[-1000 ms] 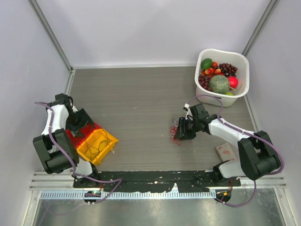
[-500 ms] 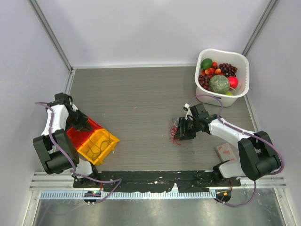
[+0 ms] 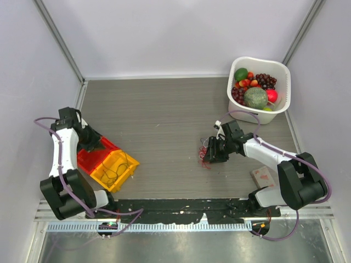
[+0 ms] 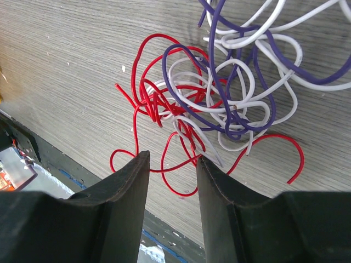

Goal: Untangle the cables

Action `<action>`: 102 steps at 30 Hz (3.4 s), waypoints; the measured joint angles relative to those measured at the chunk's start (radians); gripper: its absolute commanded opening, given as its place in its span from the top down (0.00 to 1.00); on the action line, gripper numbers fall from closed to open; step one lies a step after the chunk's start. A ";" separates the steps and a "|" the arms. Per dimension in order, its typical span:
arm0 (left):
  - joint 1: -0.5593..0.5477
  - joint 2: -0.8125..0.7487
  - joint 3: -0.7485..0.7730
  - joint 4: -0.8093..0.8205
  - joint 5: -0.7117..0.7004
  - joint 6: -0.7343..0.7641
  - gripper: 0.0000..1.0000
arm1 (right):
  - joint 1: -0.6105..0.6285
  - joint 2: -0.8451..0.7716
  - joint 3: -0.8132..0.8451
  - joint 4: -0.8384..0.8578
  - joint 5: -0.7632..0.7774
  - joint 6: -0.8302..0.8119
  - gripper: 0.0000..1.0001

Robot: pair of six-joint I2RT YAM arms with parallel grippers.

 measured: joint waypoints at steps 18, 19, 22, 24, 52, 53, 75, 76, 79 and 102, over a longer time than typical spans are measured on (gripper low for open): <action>0.000 0.340 0.058 0.069 0.075 0.015 0.15 | 0.000 0.003 0.022 -0.029 -0.008 0.003 0.55; 0.000 0.344 0.054 0.068 0.095 0.017 0.19 | 0.000 0.003 0.022 -0.030 -0.008 0.003 0.55; -0.001 0.343 0.047 0.074 0.160 0.026 0.42 | 0.000 0.003 0.023 -0.032 -0.007 0.003 0.55; -0.002 0.341 0.043 0.078 0.191 0.028 0.49 | 0.000 0.003 0.023 -0.032 -0.007 0.003 0.55; -0.041 0.132 0.021 0.085 0.220 0.031 1.00 | 0.000 0.003 0.024 -0.032 -0.008 0.003 0.55; -0.050 0.091 0.010 0.083 0.200 0.031 1.00 | 0.000 0.003 0.024 -0.032 -0.008 0.003 0.55; -0.120 -0.143 -0.208 -0.103 -0.249 -0.438 1.00 | 0.000 0.031 0.033 -0.036 -0.022 0.004 0.55; -0.120 -0.135 -0.208 -0.100 -0.272 -0.448 1.00 | 0.000 0.031 0.035 -0.039 -0.022 0.004 0.55; -0.120 -0.122 -0.208 -0.085 -0.324 -0.476 0.98 | 0.000 0.026 0.041 -0.043 -0.018 0.006 0.55; -0.442 -0.251 0.005 0.040 -0.176 -0.377 0.30 | 0.000 -0.004 0.168 -0.148 0.128 0.017 0.49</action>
